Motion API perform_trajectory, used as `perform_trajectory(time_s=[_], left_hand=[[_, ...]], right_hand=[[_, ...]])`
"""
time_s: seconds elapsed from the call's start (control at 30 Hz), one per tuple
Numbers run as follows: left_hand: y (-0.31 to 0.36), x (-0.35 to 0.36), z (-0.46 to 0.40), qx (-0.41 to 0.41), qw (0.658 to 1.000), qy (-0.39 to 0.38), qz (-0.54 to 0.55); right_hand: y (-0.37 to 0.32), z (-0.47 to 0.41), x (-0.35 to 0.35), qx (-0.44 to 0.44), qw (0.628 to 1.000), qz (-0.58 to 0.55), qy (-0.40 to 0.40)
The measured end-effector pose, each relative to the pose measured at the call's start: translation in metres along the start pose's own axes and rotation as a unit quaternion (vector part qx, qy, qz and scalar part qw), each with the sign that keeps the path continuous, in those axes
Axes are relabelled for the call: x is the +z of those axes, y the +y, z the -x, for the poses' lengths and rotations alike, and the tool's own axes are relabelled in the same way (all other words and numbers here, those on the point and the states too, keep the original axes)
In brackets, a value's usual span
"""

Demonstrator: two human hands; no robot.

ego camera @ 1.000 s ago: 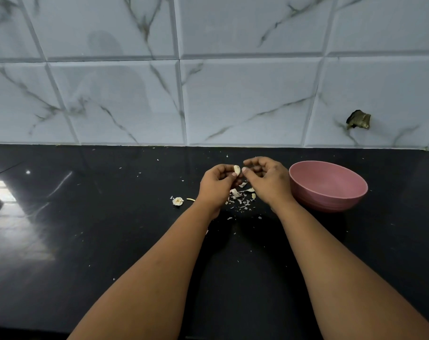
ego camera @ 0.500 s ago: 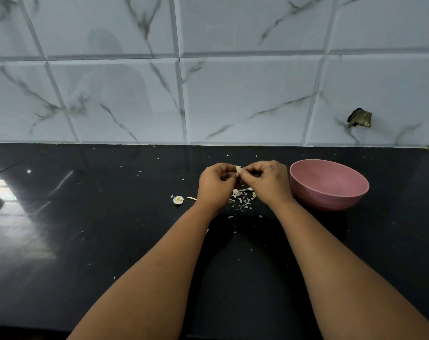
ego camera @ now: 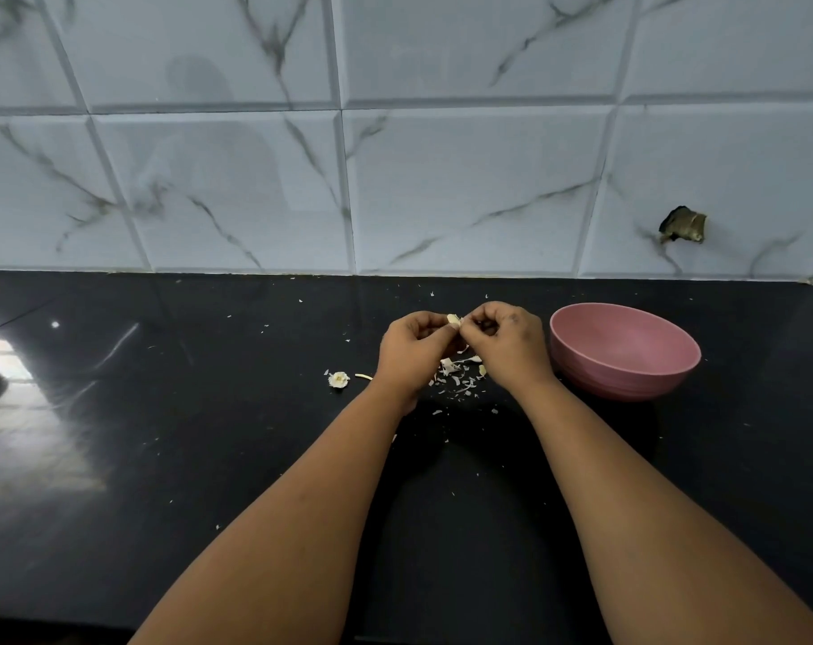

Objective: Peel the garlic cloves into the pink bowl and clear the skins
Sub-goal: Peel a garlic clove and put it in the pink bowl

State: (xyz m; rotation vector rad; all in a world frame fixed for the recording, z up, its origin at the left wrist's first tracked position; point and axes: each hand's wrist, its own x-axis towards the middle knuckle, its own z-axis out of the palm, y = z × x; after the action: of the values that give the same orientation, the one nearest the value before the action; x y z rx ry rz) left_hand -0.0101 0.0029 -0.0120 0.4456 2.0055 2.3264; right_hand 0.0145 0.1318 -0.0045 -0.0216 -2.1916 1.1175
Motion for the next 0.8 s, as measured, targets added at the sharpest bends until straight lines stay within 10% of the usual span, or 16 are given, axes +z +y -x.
perform_trajectory(time_s=[0.8], left_hand=[[-0.0012, -0.0026, -0.0045, 0.007, 1.000, -0.018, -0.019]], right_hand=[[-0.0016, -0.0010, -0.0065, 0.068, 0.990, -0.123, -0.011]])
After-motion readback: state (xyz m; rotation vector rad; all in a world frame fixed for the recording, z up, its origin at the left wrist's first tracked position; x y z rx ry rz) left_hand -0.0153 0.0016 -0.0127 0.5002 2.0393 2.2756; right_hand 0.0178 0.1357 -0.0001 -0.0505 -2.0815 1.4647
